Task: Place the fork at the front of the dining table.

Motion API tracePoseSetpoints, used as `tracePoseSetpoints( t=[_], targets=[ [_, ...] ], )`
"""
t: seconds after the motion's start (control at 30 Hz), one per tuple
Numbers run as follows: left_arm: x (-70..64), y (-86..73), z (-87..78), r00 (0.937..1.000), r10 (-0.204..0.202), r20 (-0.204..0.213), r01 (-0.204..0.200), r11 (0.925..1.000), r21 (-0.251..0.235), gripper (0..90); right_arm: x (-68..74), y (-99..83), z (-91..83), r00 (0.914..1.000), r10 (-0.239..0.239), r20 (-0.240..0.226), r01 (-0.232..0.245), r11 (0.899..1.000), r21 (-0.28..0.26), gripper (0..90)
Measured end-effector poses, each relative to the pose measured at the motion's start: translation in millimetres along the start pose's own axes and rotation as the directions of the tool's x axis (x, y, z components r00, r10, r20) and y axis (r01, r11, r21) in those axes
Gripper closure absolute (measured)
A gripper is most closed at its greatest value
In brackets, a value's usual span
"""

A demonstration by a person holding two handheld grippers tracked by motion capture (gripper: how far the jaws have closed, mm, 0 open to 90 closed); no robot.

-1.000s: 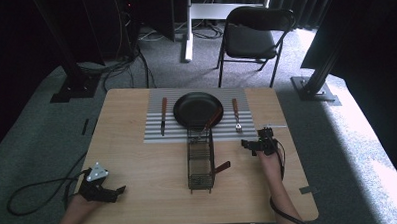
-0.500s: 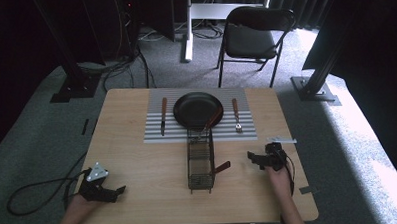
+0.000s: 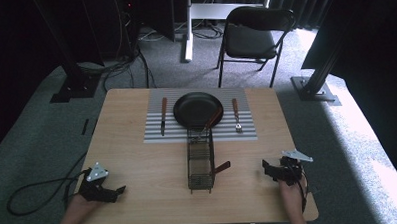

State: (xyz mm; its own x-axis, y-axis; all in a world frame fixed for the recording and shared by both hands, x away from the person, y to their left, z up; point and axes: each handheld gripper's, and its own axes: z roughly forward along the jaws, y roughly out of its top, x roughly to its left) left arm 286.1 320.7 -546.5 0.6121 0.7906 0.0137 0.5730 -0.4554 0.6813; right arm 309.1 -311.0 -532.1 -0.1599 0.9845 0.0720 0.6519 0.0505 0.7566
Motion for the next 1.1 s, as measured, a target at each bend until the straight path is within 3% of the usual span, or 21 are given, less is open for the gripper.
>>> tracePoseSetpoints(
  t=[0.2,0.33,0.43,0.6,0.77,0.87,1.1],
  targets=[
    [0.0,0.0,0.0,1.0000,0.000,0.000,0.000,1.0000,0.000,0.0,-11.2,-14.6,-4.0,0.9980,0.023,0.059,-0.024,1.000,0.017,12.8],
    [-0.1,0.0,0.0,1.0000,-0.001,0.000,0.001,1.0000,0.000,0.0,-13.4,-20.8,-7.7,0.9914,0.027,0.128,-0.029,1.000,0.013,12.9],
    [-0.1,0.0,-0.1,1.0000,-0.001,0.000,0.001,1.0000,0.000,0.0,-16.3,-24.4,-10.5,0.9915,0.050,0.120,-0.052,0.999,0.012,12.8],
    [0.0,0.0,0.0,1.0000,-0.001,0.000,0.001,1.0000,0.000,0.0,-15.8,-29.4,-10.6,0.9923,0.033,0.119,-0.037,0.999,0.027,12.8],
    [0.0,0.0,0.0,1.0000,-0.001,0.000,0.001,1.0000,0.000,0.0,-17.1,-29.1,-9.2,0.9972,0.044,0.060,-0.046,0.998,0.031,12.9],
    [-0.1,0.0,0.0,1.0000,-0.001,0.000,0.001,1.0000,0.000,0.0,-12.6,-27.4,-5.7,0.9958,-0.001,0.091,-0.004,0.999,0.052,12.4],
    [0.0,0.0,-0.1,1.0000,-0.001,0.000,0.001,1.0000,0.001,0.0,-11.7,-27.1,-5.2,0.9968,-0.006,0.080,0.002,0.999,0.051,12.6]
  ],
)
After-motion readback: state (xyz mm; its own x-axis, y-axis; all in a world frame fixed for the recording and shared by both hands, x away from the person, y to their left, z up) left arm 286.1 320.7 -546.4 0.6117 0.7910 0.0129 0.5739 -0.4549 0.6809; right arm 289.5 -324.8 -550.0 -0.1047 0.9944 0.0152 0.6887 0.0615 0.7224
